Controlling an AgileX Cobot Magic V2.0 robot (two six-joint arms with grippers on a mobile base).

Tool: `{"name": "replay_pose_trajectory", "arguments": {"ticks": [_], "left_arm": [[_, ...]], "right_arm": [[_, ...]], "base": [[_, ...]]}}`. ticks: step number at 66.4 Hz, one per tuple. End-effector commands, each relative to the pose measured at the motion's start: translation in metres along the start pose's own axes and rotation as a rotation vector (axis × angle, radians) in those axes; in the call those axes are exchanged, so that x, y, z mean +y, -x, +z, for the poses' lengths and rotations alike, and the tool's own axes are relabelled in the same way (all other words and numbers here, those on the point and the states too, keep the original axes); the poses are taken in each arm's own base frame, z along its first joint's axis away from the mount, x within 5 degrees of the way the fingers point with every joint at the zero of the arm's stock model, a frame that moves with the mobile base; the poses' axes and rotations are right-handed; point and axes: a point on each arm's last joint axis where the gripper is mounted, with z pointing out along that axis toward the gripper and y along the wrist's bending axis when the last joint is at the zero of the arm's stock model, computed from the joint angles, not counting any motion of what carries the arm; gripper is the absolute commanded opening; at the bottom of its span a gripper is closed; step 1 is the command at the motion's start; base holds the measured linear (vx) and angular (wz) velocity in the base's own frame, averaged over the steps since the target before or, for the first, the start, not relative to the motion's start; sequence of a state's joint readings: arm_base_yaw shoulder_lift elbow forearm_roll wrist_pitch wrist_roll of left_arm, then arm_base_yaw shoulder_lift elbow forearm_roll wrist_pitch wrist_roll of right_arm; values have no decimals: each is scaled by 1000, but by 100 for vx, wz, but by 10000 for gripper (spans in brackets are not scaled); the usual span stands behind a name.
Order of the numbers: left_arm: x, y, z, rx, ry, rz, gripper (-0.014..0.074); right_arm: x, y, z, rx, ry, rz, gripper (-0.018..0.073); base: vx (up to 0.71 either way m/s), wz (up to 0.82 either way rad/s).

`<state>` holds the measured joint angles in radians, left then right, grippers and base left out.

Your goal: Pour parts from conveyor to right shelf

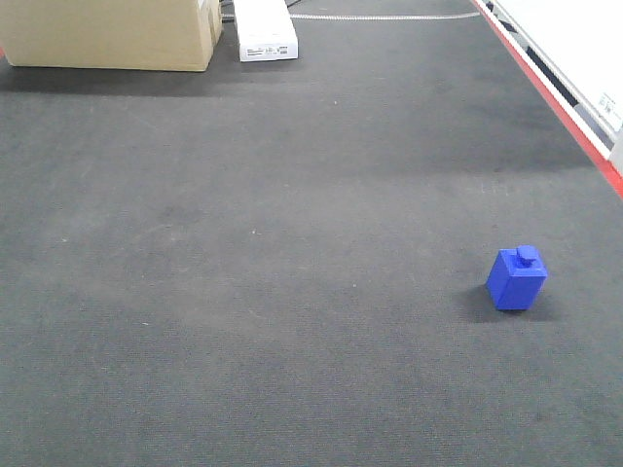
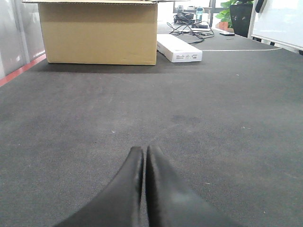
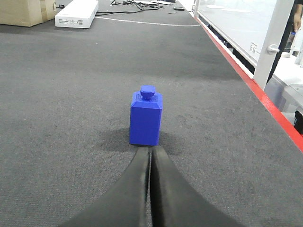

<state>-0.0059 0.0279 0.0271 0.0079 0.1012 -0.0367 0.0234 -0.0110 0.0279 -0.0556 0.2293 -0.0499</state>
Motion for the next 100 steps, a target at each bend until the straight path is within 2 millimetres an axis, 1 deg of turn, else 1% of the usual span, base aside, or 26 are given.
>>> {"name": "replay_pose_trajectory", "arguments": {"ticks": [1, 46, 66, 70, 78, 83, 87, 91, 94, 100], "left_arm": [[0, 13, 0, -81, 0, -17, -6], [0, 13, 0, -81, 0, -17, -6], [0, 13, 0, -81, 0, -17, -6], [0, 13, 0, -81, 0, -17, -6], [0, 13, 0, -81, 0, -17, -6], [0, 13, 0, -81, 0, -17, -6], [0, 13, 0, -81, 0, -17, -6], [0, 13, 0, -81, 0, -17, -6], [0, 13, 0, -81, 0, -17, -6], [0, 13, 0, -81, 0, -17, -6]], "right_arm": [[0, 5, 0, -77, -9, -9, -5], [0, 5, 0, -77, -9, -9, -5], [-1, 13, -1, -171, -14, -9, -5], [-1, 18, -3, -232, -17, -3, -5], [-2, 37, -9, -446, -27, -1, -5], [-3, 51, -18, -621, -34, 1, -5], [-4, 64, -25, -717, -38, 8, -5], [-6, 81, -33, -761, -42, 9, -5], [-8, 100, -43, -781, -48, 7, -5], [-12, 133, -56, -744, -65, -26, -5]], "base": [[0, 0], [0, 0], [0, 0], [0, 0], [0, 0], [0, 0], [0, 0], [0, 0], [0, 0], [0, 0]]}}
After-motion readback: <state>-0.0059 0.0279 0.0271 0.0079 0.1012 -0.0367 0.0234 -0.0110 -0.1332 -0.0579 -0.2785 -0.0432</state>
